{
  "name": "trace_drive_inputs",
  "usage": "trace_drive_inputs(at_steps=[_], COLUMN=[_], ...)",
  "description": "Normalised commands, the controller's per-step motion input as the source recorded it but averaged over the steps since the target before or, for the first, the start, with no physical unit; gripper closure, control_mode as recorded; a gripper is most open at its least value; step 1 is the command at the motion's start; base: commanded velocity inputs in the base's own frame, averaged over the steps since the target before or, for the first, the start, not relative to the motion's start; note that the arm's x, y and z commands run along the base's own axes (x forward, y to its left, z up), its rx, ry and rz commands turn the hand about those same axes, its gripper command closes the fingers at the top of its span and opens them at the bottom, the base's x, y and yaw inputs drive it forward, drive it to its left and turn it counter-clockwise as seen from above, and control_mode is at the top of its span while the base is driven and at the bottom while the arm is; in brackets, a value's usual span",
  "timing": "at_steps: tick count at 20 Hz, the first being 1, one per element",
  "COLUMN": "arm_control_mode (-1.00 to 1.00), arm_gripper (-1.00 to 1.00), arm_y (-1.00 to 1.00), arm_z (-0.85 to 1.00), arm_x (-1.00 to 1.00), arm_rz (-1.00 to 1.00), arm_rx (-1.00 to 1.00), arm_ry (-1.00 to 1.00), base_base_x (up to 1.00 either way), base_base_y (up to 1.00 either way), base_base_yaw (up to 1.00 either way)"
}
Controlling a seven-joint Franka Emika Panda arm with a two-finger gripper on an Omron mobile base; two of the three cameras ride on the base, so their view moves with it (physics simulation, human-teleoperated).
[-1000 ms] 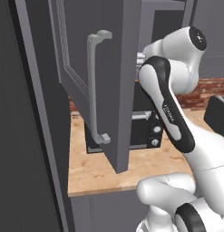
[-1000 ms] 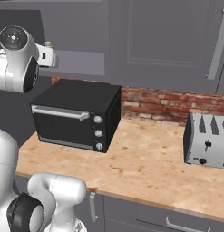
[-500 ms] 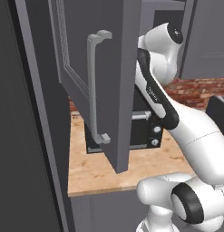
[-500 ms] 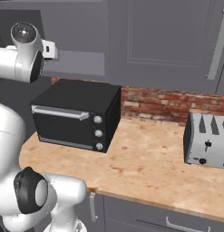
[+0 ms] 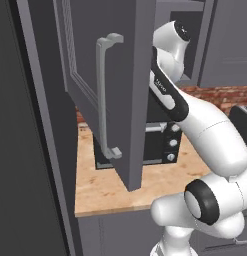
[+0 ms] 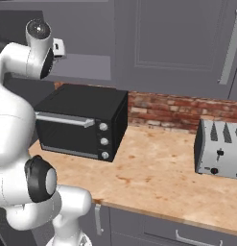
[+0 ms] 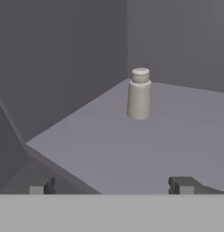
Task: Move the mustard and shaker from the cabinet to the dining counter.
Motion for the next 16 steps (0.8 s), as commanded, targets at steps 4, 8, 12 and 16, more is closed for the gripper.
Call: trace_drive_inputs(at_steps=[4,8,12,16], arm_control_mode=[-1.00,-1.00,-1.00,-1.00], arm_gripper=[-1.00,-1.00,-1.00,-1.00], arm_y=[0.09,0.11,0.06,0.04], arm_z=[0.00,0.00,-0.03,-0.03], arm_x=[0.28,0.26,0.39,0.33], arm_rz=[0.00,-0.01,-0.03,-0.03], arm_rx=[0.00,0.00,0.00,0.00], arm_ry=[0.00,0.00,0.00,0.00], base_base_x=[0.00,0.00,0.00,0.00], base_base_y=[0.00,0.00,0.00,0.00], base_base_yaw=[0.00,0.00,0.00,0.00])
